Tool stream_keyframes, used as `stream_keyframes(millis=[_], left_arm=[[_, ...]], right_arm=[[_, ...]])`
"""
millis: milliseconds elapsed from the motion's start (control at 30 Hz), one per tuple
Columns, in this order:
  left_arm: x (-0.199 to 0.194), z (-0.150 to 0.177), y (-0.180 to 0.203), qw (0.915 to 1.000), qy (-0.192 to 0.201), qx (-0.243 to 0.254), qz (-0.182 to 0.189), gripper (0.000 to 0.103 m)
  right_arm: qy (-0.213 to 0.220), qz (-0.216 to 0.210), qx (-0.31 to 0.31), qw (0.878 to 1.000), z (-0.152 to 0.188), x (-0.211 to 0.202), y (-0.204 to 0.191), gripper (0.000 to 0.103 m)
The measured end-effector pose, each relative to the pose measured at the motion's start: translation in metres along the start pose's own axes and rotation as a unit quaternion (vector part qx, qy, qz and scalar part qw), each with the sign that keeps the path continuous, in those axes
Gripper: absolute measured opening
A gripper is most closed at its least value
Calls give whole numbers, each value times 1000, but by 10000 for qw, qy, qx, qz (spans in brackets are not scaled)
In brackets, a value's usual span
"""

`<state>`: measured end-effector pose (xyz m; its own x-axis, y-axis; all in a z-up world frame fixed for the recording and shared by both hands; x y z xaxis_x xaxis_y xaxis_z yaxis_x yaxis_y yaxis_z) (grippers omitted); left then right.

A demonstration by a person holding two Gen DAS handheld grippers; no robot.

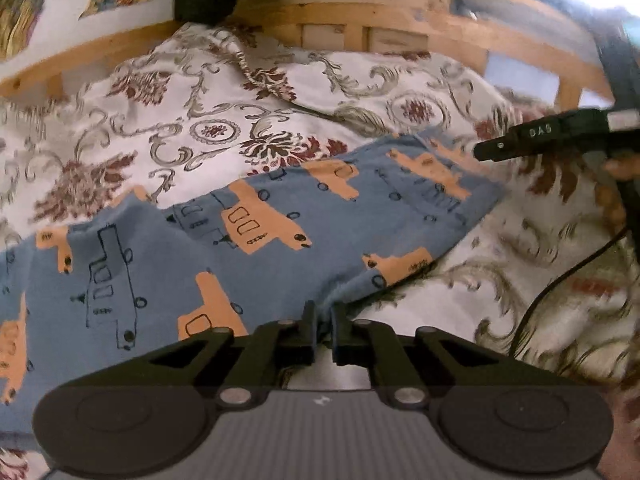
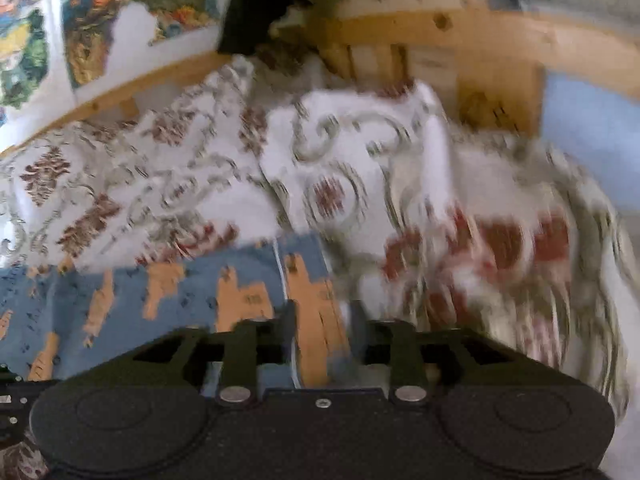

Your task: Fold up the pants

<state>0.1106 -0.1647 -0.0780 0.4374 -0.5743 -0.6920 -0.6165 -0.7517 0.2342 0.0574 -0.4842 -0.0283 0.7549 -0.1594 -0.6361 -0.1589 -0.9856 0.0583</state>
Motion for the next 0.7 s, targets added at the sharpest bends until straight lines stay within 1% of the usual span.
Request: stream_keyframes(millis=[33,67,100,167,233,267,333,367,400,467,500,567,600,633,700], left_arm=[[-4,-3,-4,9998,35,-194,85,10],[-8,-7,-10,9991,102,-392,142,16],[-13,-11,-16,9981,177,-567,159,21],[-22,-19,-31,9955,396,-859,18,43],[-31,-29,-49,9920,679,-1032,-277,54],[-35,-33,-59,9898,801,-1091,-436,55],[-38,-42,-86,9832,936,-1256,-941,55],[-38,-45,-98,9792,975,-1341,-1171,55],[-37,-48,-114,9740,1009,-1454,-1413,55],[-33,-49,-140,9639,954,-1678,-1836,54],[-31,-48,-153,9576,905,-1821,-2041,54],[-27,-41,-176,9443,712,-2158,-2378,54],[-28,-37,-184,9400,688,-2326,-2398,56],[-32,-35,-190,9384,750,-2503,-2260,56],[-36,-33,-193,9355,806,-2638,-2210,57]], right_arm=[[34,-42,-146,9999,-8,3,-3,44],[-2,-121,-269,9996,-16,7,-4,53],[-85,-244,-402,9989,-24,16,-6,60],[-127,-359,-562,9977,-34,33,-6,60],[-283,-393,-588,9971,-39,56,-3,60],[-370,-465,-484,9971,-39,64,-1,59],[-562,-780,-219,9951,-39,80,3,53],[-622,-815,-206,9945,-39,85,2,46],[-639,-791,-279,9944,-40,88,1,38],[-615,-691,-456,9947,-42,90,-2,33],[-596,-640,-527,9948,-42,89,-3,29],[-482,-422,-720,9953,-44,83,-4,25],[-382,-189,-862,9954,-47,75,-4,24],[-296,-42,-961,9949,-49,70,-4,24],[-182,37,-1176,9929,-50,64,-7,24]])
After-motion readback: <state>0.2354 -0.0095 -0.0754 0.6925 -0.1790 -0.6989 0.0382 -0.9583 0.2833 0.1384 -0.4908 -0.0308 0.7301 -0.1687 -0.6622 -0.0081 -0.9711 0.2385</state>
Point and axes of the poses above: each gripper's, at about its wrist camera, not at the fingertips, and x roughly the way its jaws point, y to its right, z to its underside, the point moved 4 cm from there along x, roughly the way its jaws point, and after that the axes turned 14 degrees about -x, right-handed, at the moved point
